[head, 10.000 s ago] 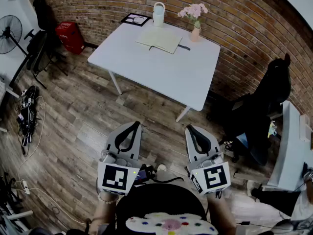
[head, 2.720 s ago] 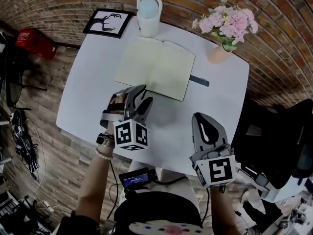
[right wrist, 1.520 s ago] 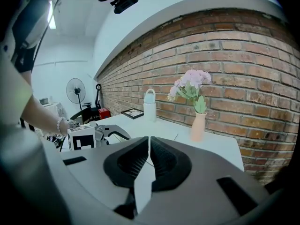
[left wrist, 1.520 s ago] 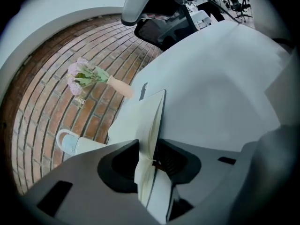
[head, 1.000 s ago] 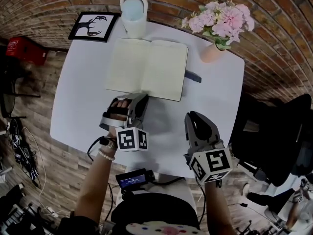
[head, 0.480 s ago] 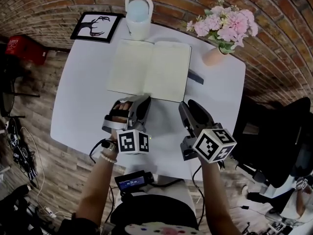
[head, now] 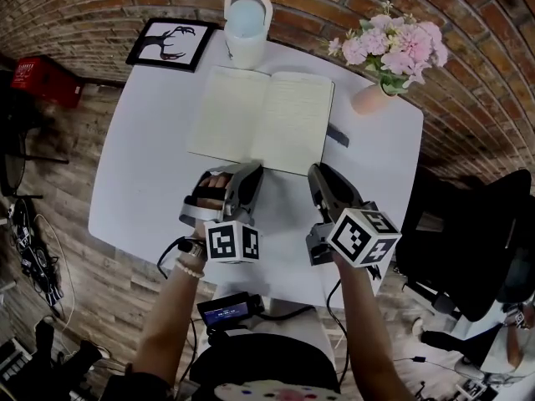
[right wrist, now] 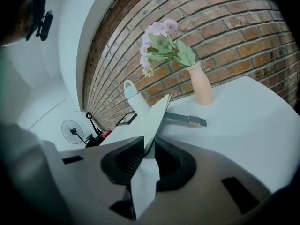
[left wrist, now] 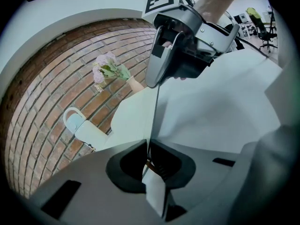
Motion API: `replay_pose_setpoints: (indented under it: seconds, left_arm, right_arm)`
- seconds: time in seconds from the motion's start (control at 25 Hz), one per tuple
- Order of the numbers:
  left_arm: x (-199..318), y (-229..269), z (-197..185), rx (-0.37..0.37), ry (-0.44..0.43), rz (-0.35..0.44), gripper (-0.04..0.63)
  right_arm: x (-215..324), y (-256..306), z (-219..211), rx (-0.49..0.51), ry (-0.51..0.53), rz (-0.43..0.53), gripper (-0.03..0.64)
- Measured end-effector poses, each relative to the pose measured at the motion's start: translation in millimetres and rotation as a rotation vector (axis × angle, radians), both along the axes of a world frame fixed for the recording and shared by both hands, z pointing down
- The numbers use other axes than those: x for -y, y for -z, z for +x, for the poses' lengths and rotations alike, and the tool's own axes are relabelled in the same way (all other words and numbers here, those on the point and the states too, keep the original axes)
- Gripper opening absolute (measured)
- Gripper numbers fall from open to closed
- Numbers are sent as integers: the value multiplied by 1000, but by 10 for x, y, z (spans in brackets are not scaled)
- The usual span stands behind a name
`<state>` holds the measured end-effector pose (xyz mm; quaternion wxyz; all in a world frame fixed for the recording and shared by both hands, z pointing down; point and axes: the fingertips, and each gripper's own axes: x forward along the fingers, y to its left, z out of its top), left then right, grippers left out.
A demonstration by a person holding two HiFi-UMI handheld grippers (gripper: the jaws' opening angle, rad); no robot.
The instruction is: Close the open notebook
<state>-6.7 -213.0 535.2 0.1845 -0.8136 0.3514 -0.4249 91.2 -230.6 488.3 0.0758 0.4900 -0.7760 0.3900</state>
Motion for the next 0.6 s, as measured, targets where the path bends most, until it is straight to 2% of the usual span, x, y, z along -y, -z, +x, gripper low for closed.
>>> replay_pose_setpoints:
  seconds: [0.16, 0.28, 0.44, 0.6]
  left_arm:
    - [-9, -19, -3, 22, -3, 6, 38]
    - [-30, 2, 0, -2, 5, 2, 38]
    - [-69, 151, -52, -118, 45, -23, 37]
    - [-45, 327, -246, -246, 141, -47, 23]
  right_arm:
    - [-2, 43, -37, -12, 14, 2, 79]
    - [5, 72, -47, -12, 14, -2, 75]
    - [8, 112, -59, 4, 0, -15, 69]
    - [26, 182, -104, 8, 0, -16, 66]
